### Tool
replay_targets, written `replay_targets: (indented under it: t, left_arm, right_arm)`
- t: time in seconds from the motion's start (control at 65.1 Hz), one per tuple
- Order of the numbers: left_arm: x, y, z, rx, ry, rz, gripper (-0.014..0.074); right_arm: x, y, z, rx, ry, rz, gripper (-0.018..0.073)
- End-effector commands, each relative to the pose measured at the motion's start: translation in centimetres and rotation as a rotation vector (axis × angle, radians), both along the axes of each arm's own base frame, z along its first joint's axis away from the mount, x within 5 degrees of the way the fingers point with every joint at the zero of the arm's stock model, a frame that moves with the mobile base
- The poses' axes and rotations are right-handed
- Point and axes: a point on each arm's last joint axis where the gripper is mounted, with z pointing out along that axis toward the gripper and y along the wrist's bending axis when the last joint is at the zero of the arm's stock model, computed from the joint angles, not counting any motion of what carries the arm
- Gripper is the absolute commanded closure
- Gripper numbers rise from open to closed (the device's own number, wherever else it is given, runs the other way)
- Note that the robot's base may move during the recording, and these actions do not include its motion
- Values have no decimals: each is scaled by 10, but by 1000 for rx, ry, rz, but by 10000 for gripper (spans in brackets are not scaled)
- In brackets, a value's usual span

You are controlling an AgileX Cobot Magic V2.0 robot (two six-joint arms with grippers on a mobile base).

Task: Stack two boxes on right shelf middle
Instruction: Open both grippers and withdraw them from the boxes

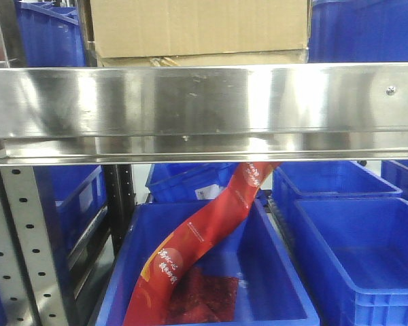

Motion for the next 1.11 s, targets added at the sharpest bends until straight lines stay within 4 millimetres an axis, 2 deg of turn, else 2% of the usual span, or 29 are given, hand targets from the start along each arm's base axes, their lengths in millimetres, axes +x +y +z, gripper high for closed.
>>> replay_targets:
  t: [0.0,0.184,0.261,0.353,0.476,0.584,0.753,0.906,1.045,1.091]
  left_arm:
    - [-1,0,1,-6,-14,1,690]
    - [-1,0,1,-6,-14,1,690]
    - [-1,0,1,-6,-14,1,690]
    - [-1,0,2,-7,-17,1,690]
    - [-1,0,2,-7,-17,1,690]
    - [-1,0,2,-7,-17,1,690]
    - [-1,0,2,-7,-17,1,690]
    - [-1,0,2,-7,-17,1,690]
    - [-1,0,2,-7,-17,1,690]
    - [-1,0,2,-7,-17,1,690]
  right_arm:
    - [-2,0,2,-7,-31,1,720]
    - [-2,0,2,-5,-30,0,720]
    - [-5,-2,3,63,-28,-7,720]
    - [-13,-6,-3,-89,-49,-39,720]
    - [-26,-16,-29,-263,-67,-146,720]
    - [-37,-20,-59,-264,-76,-200,720]
    - [-50,-18,-105,-261,-62,-186,720]
    - [-56,-15,-125,-259,-77,-153,720]
    - [-59,-15,-136,-225,-118,-151,720]
    - [-61,-15,-133,-213,-151,-154,720]
